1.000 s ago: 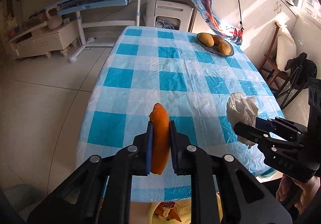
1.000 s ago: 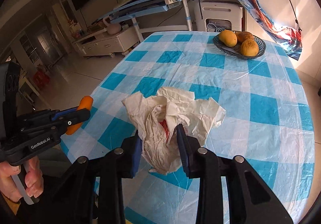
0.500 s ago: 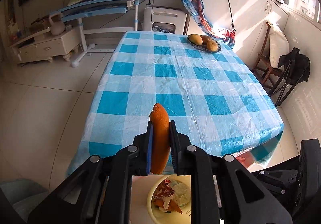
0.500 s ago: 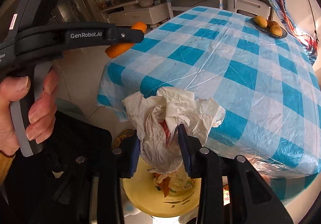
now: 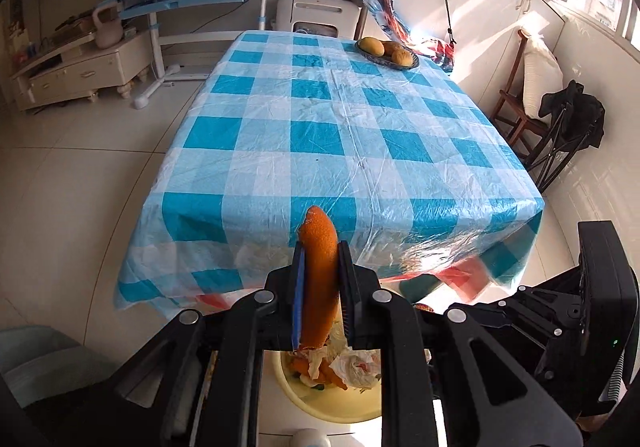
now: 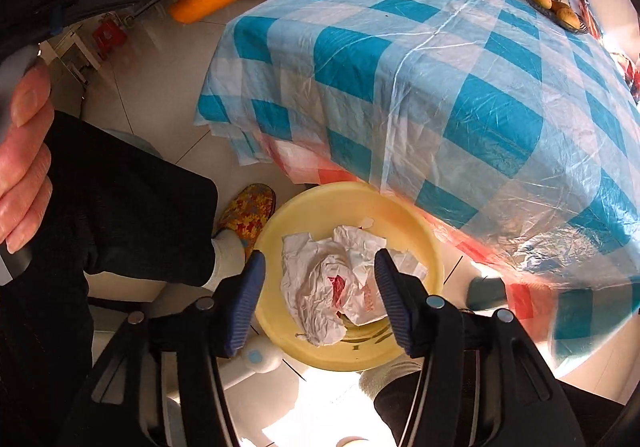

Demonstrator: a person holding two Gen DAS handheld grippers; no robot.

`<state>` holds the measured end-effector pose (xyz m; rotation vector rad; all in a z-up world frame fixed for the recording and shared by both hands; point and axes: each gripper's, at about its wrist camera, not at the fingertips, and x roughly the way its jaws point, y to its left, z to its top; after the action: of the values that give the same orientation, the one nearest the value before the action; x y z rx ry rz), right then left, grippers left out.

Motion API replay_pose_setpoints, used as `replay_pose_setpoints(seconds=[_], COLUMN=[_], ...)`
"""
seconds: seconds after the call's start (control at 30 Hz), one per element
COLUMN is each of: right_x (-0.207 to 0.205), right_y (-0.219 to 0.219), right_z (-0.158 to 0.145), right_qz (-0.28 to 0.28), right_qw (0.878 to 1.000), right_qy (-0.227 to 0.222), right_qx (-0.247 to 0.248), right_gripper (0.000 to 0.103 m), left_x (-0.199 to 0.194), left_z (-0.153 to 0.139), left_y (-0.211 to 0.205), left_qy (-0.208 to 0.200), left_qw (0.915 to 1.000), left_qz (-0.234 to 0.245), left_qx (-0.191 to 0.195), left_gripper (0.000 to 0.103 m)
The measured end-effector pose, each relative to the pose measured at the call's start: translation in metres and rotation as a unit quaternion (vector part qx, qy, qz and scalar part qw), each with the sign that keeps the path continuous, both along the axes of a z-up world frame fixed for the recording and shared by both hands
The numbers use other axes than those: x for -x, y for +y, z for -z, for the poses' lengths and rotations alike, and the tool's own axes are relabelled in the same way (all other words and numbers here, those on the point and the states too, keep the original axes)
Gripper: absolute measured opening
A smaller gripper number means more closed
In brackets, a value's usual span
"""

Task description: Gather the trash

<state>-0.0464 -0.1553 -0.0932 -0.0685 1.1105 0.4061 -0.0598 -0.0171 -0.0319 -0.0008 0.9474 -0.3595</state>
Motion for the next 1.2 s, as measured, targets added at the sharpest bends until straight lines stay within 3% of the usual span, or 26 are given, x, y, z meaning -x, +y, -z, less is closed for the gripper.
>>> replay_pose_setpoints(seconds=[0.13,0.2,0.23,0.27,0.37,0.5,0.57,0.63,0.7,0.83,1.2], right_x=[0.002,0.004,0.005,0.006,0.016,0.032,0.041,0.048,0.055,0.058,0.061], right_y=[-0.039,-0.058,-0.065,-0.072,-0.084,-0.083,-0.076,-0.069,-0.062,-0.053,-0.061], right_z=[-0.028,-0.043,-0.050,-0.058,-0.077,-0.099,-0.108,-0.112,-0.113,-0.111,-0.107], right_qz=[0.088,0.131,0.150,0.167,0.202,0.223,0.226,0.217,0.208,0.201,0.222], right_qw=[0.994,0.984,0.979,0.973,0.955,0.933,0.923,0.917,0.916,0.917,0.916], right_qy=[-0.060,-0.097,-0.119,-0.141,-0.203,-0.275,-0.309,-0.332,-0.341,-0.344,-0.334], right_qx=[-0.040,-0.066,-0.072,-0.075,-0.077,-0.063,-0.048,-0.036,-0.031,-0.019,-0.025], right_gripper=[0.068,0.074,0.080,0.084,0.089,0.093,0.093,0.093,0.094,0.094,0.095], left_x=[0.016,0.025,0.028,0.031,0.039,0.052,0.059,0.056,0.054,0.058,0.062], left_z=[0.041,0.049,0.045,0.036,-0.017,-0.085,-0.094,-0.092,-0.086,-0.084,-0.078], left_y=[-0.022,-0.030,-0.031,-0.030,-0.012,0.028,0.044,0.058,0.058,0.044,0.026], left_qy=[0.096,0.105,0.091,0.067,-0.048,-0.176,-0.202,-0.184,-0.166,-0.177,-0.186], left_qw=[0.9937,0.9911,0.9921,0.9940,0.9966,0.9833,0.9775,0.9772,0.9786,0.9806,0.9798], left_qz=[0.053,0.064,0.059,0.051,0.007,-0.047,-0.058,-0.080,-0.082,-0.073,-0.073], left_qx=[-0.023,-0.050,-0.062,-0.070,-0.067,-0.011,0.019,0.070,0.090,0.042,-0.016], left_gripper=[0.015,0.024,0.030,0.046,0.075,0.095,0.096,0.096,0.096,0.096,0.096])
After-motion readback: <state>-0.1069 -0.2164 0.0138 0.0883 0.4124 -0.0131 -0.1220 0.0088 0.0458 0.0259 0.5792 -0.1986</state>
